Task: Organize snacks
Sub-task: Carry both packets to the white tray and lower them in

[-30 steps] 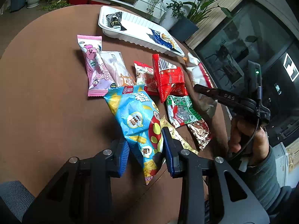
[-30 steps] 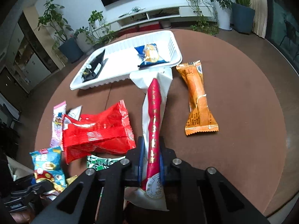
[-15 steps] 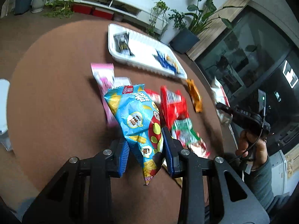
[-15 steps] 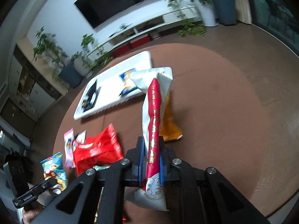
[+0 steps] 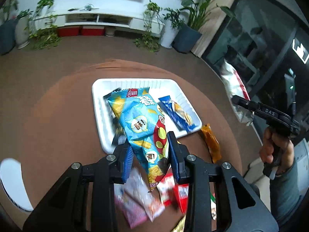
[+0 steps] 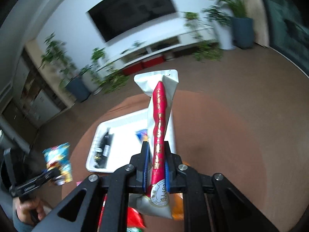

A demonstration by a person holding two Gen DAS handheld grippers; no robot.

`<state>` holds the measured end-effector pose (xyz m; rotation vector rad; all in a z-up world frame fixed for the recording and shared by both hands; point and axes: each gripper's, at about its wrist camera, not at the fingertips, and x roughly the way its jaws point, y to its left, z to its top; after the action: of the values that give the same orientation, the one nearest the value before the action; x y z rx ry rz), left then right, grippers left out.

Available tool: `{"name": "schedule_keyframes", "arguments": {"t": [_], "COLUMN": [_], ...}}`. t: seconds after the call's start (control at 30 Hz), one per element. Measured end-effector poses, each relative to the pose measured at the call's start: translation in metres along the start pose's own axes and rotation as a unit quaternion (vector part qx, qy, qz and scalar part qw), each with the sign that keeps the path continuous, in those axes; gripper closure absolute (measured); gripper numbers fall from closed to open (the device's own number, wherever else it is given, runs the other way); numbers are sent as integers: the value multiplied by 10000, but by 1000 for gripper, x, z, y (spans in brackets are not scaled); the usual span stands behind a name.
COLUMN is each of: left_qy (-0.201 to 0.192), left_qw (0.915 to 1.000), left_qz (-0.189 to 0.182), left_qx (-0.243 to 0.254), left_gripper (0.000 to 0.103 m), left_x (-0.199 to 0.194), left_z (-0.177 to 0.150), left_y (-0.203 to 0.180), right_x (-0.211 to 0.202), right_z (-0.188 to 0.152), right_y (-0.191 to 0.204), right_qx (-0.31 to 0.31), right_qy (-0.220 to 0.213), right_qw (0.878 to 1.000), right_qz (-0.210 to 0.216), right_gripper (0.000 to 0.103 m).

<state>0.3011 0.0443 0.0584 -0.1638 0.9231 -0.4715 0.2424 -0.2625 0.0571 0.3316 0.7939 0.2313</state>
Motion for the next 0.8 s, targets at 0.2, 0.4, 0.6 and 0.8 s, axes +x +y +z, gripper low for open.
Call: {"name": "schedule_keyframes", "arguments": {"t": [0.2, 0.4, 0.6, 0.8], "left_qy": [509, 885, 1103, 1201], "left_qw": [9983, 9949, 9913, 9892], "left_qz": [132, 298, 504, 636], "left_qx": [252, 371, 508, 542], "left_gripper": [72, 72, 72, 72], "left_x": [62, 110, 141, 159], "left_z": [43, 47, 34, 28], "left_y": [1, 2, -3, 2], "right_x": [71, 125, 161, 183], "right_z": [19, 18, 8, 0], "right_y": [51, 62, 54, 44], "right_qx": [-519, -721, -733, -706], "right_qy": [476, 894, 1223, 1430], "right_qw": [9973, 9934, 9897, 9868], "right_qz": [196, 37, -117, -287], "right_gripper": [88, 88, 88, 88]}}
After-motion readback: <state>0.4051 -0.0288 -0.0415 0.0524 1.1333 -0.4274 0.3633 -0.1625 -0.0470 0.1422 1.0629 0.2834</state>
